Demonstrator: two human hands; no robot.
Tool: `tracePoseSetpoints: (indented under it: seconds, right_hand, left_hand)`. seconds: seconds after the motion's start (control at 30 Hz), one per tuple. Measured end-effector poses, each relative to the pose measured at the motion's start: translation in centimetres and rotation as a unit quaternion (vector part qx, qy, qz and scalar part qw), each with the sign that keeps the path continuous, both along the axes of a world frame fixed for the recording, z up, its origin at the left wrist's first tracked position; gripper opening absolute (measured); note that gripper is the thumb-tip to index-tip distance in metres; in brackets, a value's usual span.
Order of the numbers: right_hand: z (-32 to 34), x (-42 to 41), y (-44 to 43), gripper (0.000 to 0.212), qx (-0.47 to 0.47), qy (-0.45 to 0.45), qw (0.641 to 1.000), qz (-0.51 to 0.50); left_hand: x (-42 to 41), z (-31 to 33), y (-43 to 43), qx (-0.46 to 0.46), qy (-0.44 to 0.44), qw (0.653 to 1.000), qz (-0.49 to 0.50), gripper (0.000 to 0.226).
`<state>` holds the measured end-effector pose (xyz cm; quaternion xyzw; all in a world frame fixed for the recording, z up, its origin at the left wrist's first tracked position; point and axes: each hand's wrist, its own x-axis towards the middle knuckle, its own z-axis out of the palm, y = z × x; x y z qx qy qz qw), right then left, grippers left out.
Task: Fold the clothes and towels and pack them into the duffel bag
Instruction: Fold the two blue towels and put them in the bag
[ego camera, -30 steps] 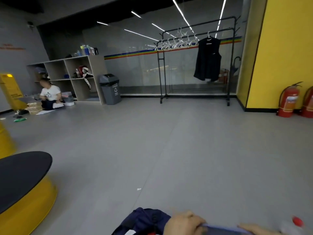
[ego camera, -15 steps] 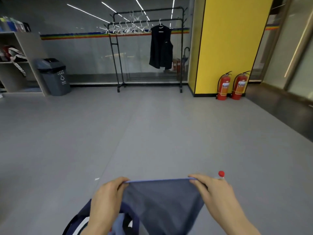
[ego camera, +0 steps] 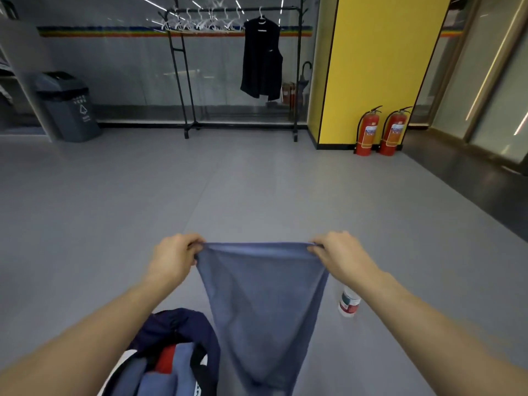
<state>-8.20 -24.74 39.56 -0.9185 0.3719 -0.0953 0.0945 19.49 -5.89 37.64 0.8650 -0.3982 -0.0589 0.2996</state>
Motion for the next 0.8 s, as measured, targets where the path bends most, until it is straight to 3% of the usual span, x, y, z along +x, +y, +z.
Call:
tracePoseSetpoints:
  seconds: [0.13, 0.27, 0.37, 0.5, 0.63, 0.73, 0.8]
  right_hand:
    - [5.5, 2.3, -3.7, 0.027, -0.068, -0.115, 0.99, -0.036]
    - [9.9, 1.6, -4.4, 0.026, -0.107, -0.268, 0.957, -0.018]
    - [10.0, 0.0, -3.7, 0.025, -0.135, -0.275, 0.952, 0.0]
    - [5.3, -2.2, -2.1, 0.023, -0.164, -0.26, 0.952, -0.003]
    - [-5.7, -4.6, 0.6, 0.02, -0.143, -0.193, 0.971, -0.009]
    - [-15.4, -6.5, 2.7, 0.005, -0.057, -0.106, 0.993, 0.006]
    - [-22.6, -8.1, 4.3, 0.02, 0.028, -0.043, 0.999, 0.001]
  left_hand:
    - [2.7, 4.2, -5.4, -0.118, -0.066, 0.991, 0.015, 0.019]
    - [2.3, 8.7, -7.1, -0.247, -0.132, 0.96, 0.007, 0.018]
    - [1.8, 8.9, -5.9, -0.281, -0.186, 0.941, -0.026, 0.019]
    - [0.3, 4.5, -3.5, -0.295, -0.219, 0.929, -0.045, 0.019]
    - [-1.4, -8.4, 1.1, -0.169, -0.195, 0.962, -0.09, 0.031]
    - [-3.7, -19.1, 4.9, -0.044, -0.164, 0.976, -0.138, 0.047]
    - [-5.5, -25.1, 6.8, 0.024, -0.149, 0.977, -0.148, 0.051]
